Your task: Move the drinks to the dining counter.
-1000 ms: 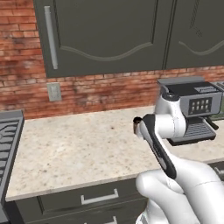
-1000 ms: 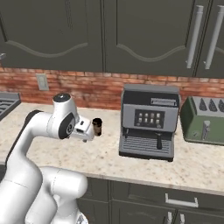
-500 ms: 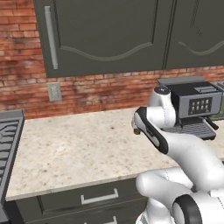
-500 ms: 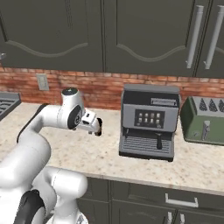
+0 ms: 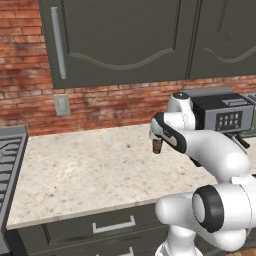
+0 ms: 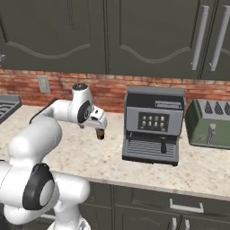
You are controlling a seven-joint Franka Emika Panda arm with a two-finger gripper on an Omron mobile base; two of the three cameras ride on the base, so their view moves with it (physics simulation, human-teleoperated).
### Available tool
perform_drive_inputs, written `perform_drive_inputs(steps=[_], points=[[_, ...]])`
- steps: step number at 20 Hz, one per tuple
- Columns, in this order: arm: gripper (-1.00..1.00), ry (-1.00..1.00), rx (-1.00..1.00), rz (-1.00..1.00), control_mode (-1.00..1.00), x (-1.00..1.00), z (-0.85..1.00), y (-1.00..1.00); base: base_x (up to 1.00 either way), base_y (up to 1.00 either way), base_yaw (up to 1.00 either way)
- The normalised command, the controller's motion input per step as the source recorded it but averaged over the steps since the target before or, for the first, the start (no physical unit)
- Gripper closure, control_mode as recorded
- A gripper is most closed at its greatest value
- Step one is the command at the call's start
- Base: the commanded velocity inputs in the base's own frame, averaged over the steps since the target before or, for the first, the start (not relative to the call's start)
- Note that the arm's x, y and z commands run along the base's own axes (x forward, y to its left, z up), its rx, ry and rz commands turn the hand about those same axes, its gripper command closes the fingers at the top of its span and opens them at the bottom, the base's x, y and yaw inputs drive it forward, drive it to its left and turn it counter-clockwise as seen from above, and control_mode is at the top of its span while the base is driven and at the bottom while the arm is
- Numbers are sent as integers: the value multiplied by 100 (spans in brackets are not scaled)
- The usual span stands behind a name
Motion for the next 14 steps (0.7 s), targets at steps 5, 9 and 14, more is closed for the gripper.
perform_drive_inputs(steps=[5,9,14], points=[[-100,7,0,0,-100,26,-2,0,0,0,0],[-100,1,0,0,-100,25,-18,-4,0,0,0],[-100,0,0,0,-100,14,-28,-1,0,0,0]])
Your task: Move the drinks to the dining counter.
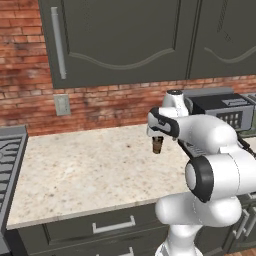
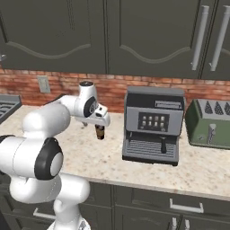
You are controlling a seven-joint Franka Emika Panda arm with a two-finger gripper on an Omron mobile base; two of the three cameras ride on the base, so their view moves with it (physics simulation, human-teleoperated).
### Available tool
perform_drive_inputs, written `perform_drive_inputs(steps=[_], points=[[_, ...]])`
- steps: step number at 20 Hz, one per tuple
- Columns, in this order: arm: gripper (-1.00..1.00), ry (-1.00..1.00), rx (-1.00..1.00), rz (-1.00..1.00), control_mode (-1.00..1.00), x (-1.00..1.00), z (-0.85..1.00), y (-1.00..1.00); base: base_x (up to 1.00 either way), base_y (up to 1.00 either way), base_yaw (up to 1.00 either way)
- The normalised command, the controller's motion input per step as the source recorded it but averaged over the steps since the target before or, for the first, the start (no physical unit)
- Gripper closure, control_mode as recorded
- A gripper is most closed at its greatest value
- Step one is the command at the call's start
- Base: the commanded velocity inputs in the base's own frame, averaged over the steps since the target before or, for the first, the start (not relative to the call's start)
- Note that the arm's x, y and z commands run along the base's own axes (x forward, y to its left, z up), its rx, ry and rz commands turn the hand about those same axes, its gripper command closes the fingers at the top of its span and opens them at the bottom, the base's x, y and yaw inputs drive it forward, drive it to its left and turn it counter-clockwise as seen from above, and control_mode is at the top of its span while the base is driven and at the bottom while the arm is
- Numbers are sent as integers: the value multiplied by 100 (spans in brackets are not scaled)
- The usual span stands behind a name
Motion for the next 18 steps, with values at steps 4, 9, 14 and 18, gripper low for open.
perform_drive_inputs(steps=[4,9,14,18], points=[[-100,0,0,0,-100,18,-15,0,0,0,0],[-100,0,0,0,-100,27,0,0,0,0,0],[-100,0,0,0,-100,23,-3,0,0,0,0],[-100,0,0,0,-100,17,-15,0,0,0,0]])
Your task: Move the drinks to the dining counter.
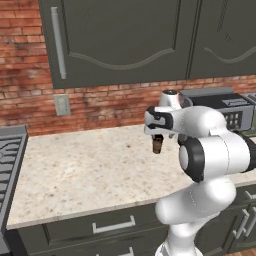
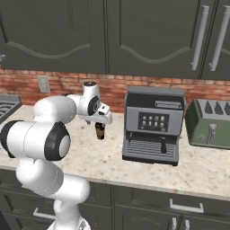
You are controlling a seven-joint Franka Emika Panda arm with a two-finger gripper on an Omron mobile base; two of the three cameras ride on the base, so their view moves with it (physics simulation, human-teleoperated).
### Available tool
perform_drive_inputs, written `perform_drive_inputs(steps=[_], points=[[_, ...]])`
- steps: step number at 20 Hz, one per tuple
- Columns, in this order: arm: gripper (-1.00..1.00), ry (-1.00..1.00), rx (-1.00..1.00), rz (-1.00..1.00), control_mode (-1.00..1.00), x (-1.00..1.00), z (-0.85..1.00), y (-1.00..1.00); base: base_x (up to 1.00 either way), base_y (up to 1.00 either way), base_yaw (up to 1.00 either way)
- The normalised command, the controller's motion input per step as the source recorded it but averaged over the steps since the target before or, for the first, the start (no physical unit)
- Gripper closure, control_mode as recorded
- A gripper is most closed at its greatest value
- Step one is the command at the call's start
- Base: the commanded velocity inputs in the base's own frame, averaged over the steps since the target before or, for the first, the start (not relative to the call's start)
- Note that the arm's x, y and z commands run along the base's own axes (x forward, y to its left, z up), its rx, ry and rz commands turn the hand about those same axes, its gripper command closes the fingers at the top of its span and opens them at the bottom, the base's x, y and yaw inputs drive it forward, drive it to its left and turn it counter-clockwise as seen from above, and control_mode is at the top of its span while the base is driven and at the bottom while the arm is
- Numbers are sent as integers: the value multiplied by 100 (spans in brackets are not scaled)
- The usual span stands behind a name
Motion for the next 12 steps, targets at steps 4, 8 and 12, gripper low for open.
perform_drive_inputs(steps=[4,8,12], points=[[-100,0,0,0,-100,17,-18,0,0,0,0],[-100,0,0,0,-100,23,-19,0,0,0,0],[-100,0,0,0,-100,20,-11,0,0,0,0]])
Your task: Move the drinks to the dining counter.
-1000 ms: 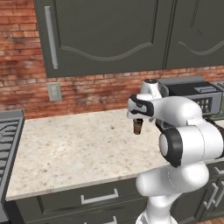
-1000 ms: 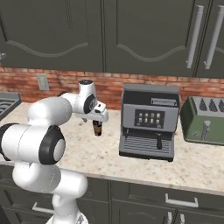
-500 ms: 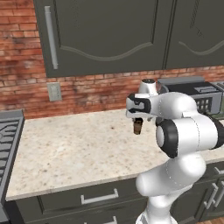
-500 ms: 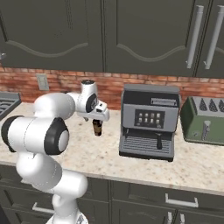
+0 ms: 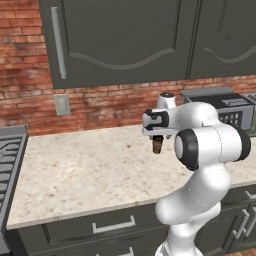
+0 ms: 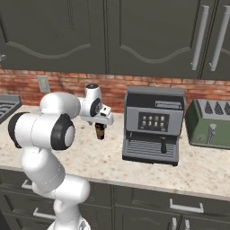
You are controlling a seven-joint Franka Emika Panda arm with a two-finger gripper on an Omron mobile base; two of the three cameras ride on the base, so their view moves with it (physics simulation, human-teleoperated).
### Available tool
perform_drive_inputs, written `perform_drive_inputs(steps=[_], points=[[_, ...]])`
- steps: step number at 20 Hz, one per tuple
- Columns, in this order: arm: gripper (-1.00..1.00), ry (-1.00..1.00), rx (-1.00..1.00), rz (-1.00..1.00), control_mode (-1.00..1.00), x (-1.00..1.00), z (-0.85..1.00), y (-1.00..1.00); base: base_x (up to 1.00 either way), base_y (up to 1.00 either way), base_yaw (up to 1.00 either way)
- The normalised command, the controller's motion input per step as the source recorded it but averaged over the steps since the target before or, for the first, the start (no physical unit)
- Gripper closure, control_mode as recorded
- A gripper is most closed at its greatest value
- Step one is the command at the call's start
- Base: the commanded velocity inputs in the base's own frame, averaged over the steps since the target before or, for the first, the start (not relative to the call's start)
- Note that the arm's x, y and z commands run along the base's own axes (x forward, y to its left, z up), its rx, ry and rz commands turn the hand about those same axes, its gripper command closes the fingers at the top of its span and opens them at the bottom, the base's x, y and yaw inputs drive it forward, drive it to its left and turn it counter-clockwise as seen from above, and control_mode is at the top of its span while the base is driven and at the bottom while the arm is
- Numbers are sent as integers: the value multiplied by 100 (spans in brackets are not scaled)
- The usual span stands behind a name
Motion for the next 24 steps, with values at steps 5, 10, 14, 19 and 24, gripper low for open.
perform_drive_inputs(steps=[5,10,14,19,24], points=[[-100,0,0,0,-100,11,-10,0,0,0,0],[-100,0,0,0,-100,2,-13,0,0,0,0],[-100,0,0,0,-100,0,-10,-2,0,0,0],[-100,0,0,0,-100,1,-8,-1,0,0,0],[-100,0,0,0,-100,4,-7,0,0,0,0]])
